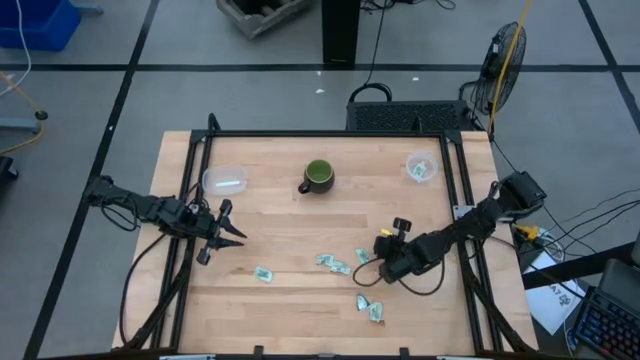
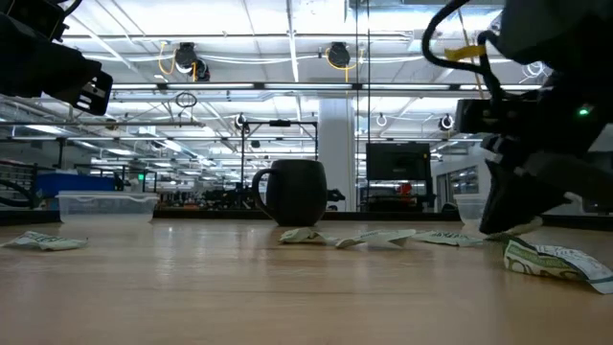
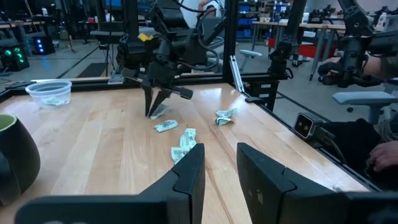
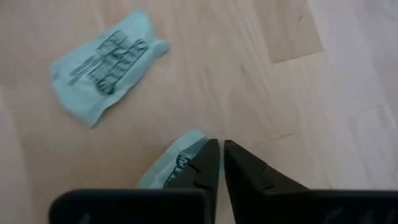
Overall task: Pick and place items into bin
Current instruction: Put the white stevia packet into the right transparent bin
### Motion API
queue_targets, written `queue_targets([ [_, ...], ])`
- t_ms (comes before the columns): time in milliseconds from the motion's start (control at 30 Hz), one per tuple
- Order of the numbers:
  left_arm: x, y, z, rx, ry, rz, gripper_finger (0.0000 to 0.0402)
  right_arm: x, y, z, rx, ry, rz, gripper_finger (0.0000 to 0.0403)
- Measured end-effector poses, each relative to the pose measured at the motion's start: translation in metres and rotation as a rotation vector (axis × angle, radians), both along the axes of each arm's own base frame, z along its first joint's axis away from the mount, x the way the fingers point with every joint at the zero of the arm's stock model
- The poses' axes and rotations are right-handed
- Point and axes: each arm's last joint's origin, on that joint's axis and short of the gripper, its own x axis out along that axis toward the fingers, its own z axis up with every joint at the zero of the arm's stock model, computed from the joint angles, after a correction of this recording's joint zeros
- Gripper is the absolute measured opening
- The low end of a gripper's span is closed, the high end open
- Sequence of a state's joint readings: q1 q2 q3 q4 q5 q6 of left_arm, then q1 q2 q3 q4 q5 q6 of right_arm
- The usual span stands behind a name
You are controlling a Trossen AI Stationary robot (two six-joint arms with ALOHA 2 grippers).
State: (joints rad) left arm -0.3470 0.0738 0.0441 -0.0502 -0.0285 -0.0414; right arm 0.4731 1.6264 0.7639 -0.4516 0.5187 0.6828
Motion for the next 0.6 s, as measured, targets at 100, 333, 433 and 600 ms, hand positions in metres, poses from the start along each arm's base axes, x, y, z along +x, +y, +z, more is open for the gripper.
queue_targets([
  [100, 0.0, 0.0, 0.0, 0.0, 0.0, 0.0, 0.0097, 0.003, -0.006, 0.002, 0.002, -0.016, -0.015, 0.0003],
  [333, 0.0, 0.0, 0.0, 0.0, 0.0, 0.0, 0.0097, 0.012, -0.015, 0.027, 0.0, -0.205, -0.063, 0.0001],
  [433, 0.0, 0.0, 0.0, 0.0, 0.0, 0.0, 0.0097, 0.012, -0.017, 0.043, 0.011, -0.291, -0.067, 0.0001],
  [600, 0.0, 0.0, 0.0, 0.0, 0.0, 0.0, 0.0097, 0.011, -0.014, 0.059, 0.178, -0.361, -0.051, 0.001],
])
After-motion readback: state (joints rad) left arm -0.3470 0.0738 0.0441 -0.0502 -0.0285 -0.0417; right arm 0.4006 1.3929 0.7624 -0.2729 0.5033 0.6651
